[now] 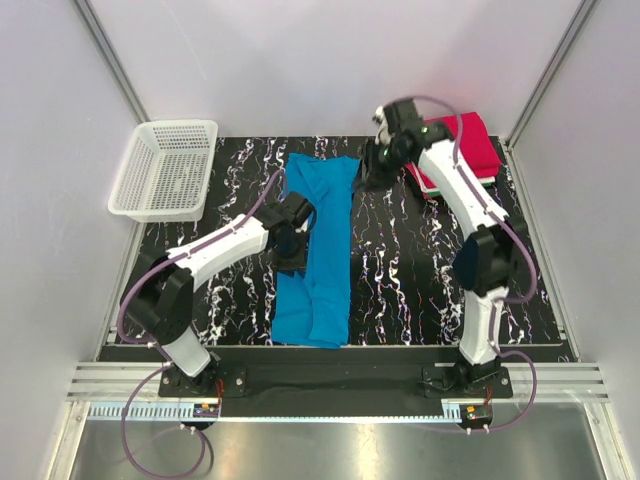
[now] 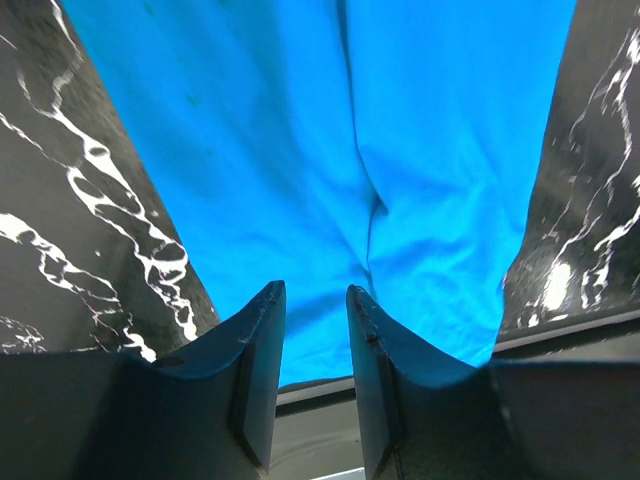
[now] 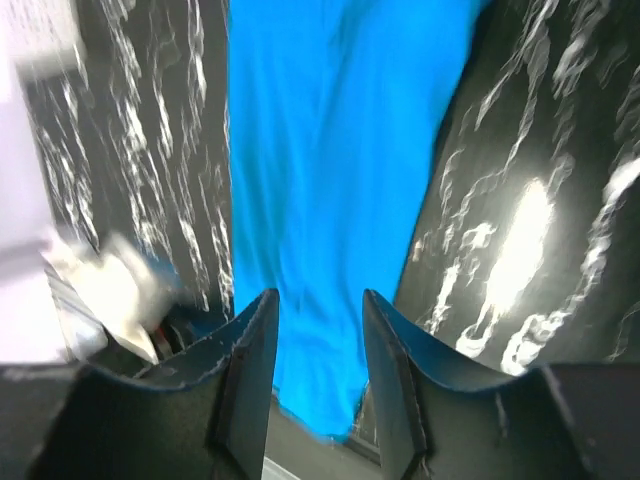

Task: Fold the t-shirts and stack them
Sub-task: Fold the tshirt

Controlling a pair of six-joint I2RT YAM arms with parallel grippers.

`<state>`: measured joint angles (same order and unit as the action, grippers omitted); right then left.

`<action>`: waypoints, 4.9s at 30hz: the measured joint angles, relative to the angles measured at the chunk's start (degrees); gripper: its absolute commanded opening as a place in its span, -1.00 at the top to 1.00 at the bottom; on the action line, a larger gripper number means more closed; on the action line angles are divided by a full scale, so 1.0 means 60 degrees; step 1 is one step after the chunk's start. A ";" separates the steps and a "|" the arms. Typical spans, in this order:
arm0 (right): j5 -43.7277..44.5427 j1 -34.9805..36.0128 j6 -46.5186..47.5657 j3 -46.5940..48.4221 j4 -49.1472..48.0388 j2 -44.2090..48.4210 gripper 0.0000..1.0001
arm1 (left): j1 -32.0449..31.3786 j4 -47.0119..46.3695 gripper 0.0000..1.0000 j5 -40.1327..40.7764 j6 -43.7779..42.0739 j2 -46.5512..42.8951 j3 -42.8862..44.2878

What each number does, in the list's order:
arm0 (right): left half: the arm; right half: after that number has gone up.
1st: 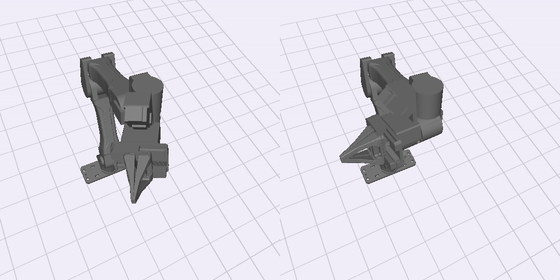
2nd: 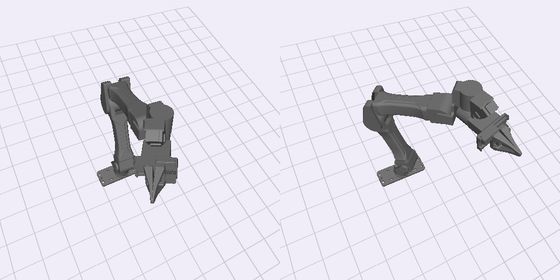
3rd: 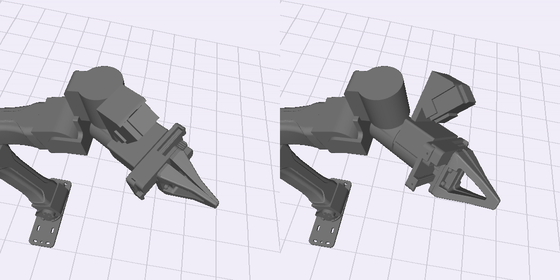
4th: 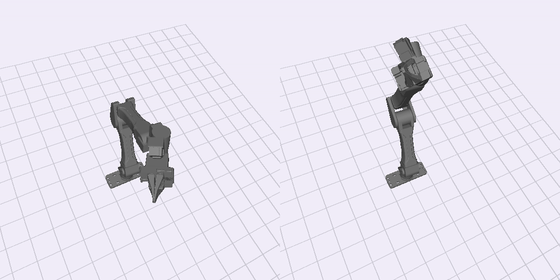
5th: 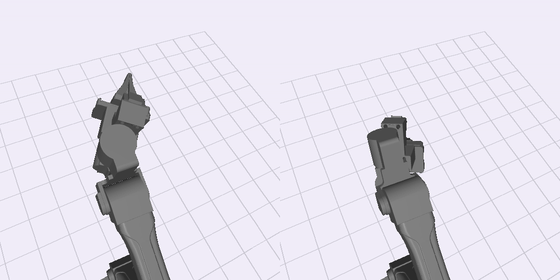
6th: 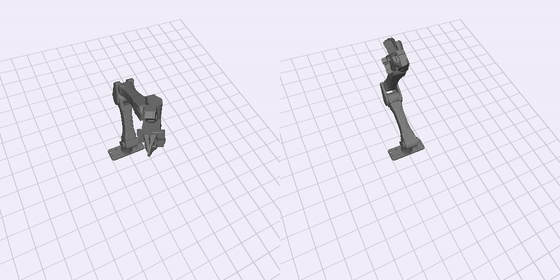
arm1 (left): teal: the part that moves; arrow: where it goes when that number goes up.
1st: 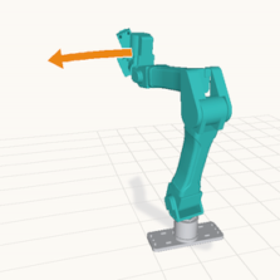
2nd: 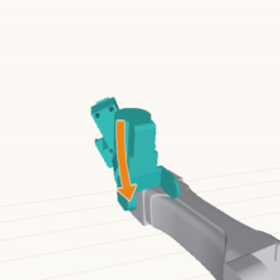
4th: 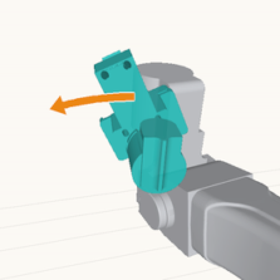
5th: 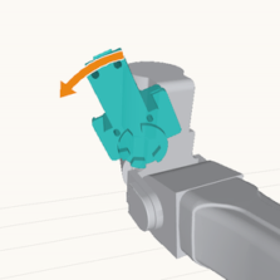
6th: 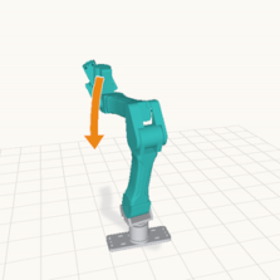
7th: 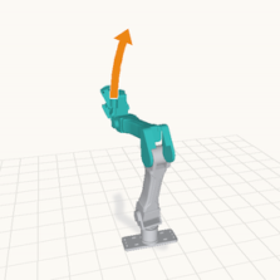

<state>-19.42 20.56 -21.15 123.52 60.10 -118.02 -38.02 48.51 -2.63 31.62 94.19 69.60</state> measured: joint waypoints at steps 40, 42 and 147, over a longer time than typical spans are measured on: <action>-0.0463 0.4539 -0.3144 -0.9428 -0.2178 0.2841 0.07 | -0.0073 0.0535 0.23 -0.1690 0.0579 -0.1876 -0.3483; -0.0470 0.4688 -0.3177 -0.9420 -0.2208 0.2481 0.12 | -0.0135 0.0412 0.24 -0.1778 0.0572 -0.1865 -0.3570; -0.1348 0.0018 -0.3209 0.5716 -0.3344 -0.7344 -0.10 | 0.1435 -0.0025 0.17 -0.2138 -0.0809 0.1228 -0.0448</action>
<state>-27.51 20.67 -40.40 157.82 40.03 -162.08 -29.41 48.36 -15.46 26.76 101.56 66.92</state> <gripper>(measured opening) 0.544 0.422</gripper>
